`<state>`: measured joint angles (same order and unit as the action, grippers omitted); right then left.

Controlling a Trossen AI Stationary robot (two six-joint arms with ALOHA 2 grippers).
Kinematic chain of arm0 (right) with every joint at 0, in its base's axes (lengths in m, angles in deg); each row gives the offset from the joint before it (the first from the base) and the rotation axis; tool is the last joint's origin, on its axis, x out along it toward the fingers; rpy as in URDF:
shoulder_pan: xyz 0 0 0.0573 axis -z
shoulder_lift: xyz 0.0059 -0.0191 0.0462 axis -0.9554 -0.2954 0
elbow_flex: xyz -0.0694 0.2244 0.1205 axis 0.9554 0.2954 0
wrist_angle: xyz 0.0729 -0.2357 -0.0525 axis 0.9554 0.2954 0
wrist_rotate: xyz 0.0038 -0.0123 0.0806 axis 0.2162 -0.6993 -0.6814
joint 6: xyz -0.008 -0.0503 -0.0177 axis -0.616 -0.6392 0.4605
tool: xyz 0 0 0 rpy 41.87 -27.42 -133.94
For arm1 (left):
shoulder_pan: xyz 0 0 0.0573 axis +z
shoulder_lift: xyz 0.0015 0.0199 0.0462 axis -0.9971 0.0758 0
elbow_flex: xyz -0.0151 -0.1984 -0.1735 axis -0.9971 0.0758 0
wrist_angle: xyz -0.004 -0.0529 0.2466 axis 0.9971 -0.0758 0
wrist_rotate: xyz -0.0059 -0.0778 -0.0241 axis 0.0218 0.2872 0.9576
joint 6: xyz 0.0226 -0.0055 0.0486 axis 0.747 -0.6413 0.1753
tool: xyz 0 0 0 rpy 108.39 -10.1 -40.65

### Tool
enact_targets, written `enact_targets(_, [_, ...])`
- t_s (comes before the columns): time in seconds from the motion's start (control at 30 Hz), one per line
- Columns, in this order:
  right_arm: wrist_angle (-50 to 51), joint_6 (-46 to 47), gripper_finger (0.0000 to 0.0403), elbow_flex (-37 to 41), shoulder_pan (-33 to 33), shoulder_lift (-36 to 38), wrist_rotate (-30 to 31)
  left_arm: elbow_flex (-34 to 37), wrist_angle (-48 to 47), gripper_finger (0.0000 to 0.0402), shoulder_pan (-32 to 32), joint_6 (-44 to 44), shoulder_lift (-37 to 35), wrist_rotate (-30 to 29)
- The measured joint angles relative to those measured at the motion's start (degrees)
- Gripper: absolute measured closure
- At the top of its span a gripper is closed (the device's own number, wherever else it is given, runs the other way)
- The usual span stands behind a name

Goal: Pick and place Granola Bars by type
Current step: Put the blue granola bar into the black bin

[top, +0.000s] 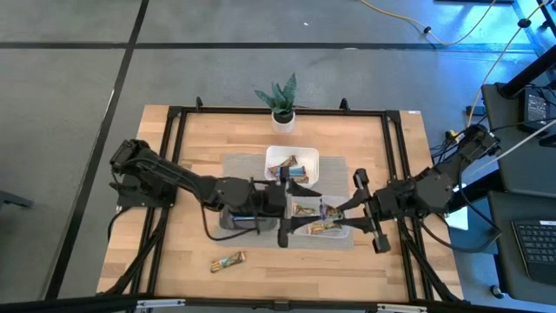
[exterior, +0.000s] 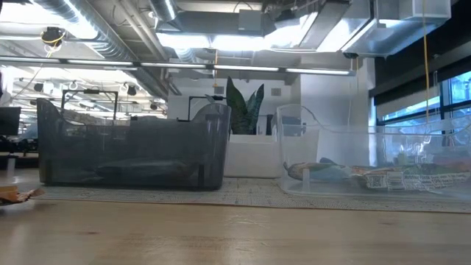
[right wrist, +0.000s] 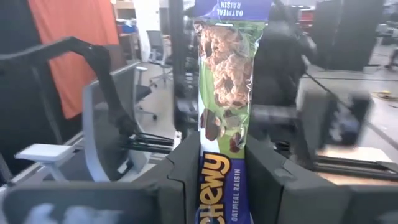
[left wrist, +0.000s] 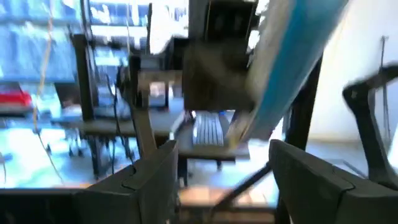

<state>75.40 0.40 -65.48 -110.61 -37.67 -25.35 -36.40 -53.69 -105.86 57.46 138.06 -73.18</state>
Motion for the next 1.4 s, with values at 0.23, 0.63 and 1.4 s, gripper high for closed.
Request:
enact_targets(0.23, [0.6, -1.1, 0.0297, 0.0, -1.3, -0.2, 4.7, 0.0, 5.2, 0.0159, -2.0, 4.3, -0.3, -0.4])
enact_targets(0.63, [-3.2, -2.9, 0.0297, 0.0, -0.6, -4.1, 4.8, 0.0, 5.8, 0.0162, -1.3, 2.9, -0.2, 0.7])
enact_targets(1.4, [-8.8, -5.7, 0.0297, 0.0, 1.1, -6.9, 4.9, 0.0, 6.9, 0.0164, -1.7, 1.9, -0.2, 4.9])
